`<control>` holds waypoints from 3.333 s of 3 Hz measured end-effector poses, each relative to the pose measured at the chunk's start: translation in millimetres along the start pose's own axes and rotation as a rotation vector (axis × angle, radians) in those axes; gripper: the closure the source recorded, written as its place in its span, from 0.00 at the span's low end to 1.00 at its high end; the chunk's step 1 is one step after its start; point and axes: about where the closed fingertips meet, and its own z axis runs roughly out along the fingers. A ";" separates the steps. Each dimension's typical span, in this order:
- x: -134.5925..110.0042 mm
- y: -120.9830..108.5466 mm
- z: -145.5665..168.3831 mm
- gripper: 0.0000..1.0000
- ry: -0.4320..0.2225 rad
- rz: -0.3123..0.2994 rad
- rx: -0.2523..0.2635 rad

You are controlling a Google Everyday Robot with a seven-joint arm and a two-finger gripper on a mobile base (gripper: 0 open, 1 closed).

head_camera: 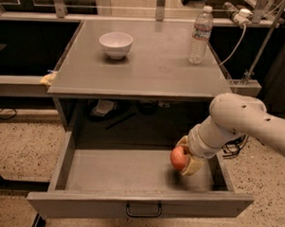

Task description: Place apple into top drawer

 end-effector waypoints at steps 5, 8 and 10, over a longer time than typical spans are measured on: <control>0.1 -13.7 42.7 0.67 -0.049 -0.056 0.005; 0.0 -13.6 42.8 0.00 -0.049 -0.056 0.005; 1.2 -15.5 36.3 0.00 -0.046 -0.055 0.014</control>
Offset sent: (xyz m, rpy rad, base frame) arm 0.0205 0.0160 -0.0394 0.0558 -0.0221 0.0609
